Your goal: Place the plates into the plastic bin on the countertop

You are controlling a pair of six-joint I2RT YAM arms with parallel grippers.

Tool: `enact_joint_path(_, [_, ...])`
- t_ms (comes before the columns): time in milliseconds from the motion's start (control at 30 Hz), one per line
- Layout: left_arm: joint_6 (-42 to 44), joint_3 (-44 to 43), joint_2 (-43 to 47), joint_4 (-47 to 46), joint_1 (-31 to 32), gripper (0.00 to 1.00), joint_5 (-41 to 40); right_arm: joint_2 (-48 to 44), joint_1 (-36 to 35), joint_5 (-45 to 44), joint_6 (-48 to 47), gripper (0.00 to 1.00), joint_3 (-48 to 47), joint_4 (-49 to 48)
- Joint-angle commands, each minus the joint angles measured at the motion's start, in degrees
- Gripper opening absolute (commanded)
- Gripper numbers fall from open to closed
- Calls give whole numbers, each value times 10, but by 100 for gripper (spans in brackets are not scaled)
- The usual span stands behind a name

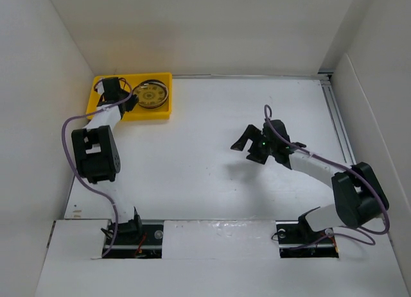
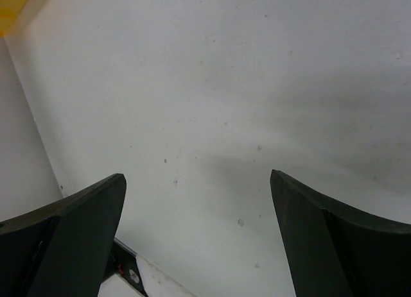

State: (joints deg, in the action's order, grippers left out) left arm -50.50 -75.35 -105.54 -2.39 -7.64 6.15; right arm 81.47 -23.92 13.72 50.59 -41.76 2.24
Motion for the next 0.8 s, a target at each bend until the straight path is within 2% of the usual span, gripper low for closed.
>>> enact_joint_path(0, [7, -119, -47, 33, 6, 0, 8, 6, -21, 12, -9, 100, 1, -61])
enact_joint_path(67, [14, -154, -87, 60, 1, 0, -1, 15, -38, 24, -16, 100, -5, -61])
enact_joint_path(233, [19, -201, -121, 73, -5, 0, 12, 28, -77, 24, -16, 100, -22, -61])
enact_joint_path(267, [19, -208, -126, 80, -11, 4, 18, 33, -82, 24, -16, 100, -28, -61])
enact_joint_path(300, [27, -213, -133, 91, -11, 41, 23, 33, -89, 24, -16, 100, -28, -61])
enact_joint_path(333, [27, -213, -133, 97, -11, 59, 28, 33, -89, 24, -16, 100, -33, -61])
enact_joint_path(367, [27, -206, -127, 97, -11, 74, 28, 40, -95, 24, -16, 100, -33, -61])
enact_joint_path(400, [27, -195, -106, 86, -11, 100, 33, 40, -95, 24, -16, 100, -40, -61])
enact_joint_path(500, [27, -163, -58, 72, 7, 100, 16, 47, -109, 11, -16, 100, -52, -61])
enact_joint_path(600, [66, -195, -8, 128, 35, 100, -53, 41, -131, -16, -16, 100, -52, -56])
enact_joint_path(633, [73, -206, 11, 172, 45, 100, -74, 33, -138, -33, -16, 100, -52, -48])
enact_joint_path(667, [87, -218, 23, 196, 65, 100, -113, 6, -147, -58, -16, 100, -52, -37])
enact_joint_path(700, [87, -236, 36, 221, 74, 100, -129, -13, -158, -122, -16, 100, -57, -22])
enact_joint_path(767, [102, -231, 93, 257, 86, 100, -134, -75, -204, -198, -31, 100, -74, 36])
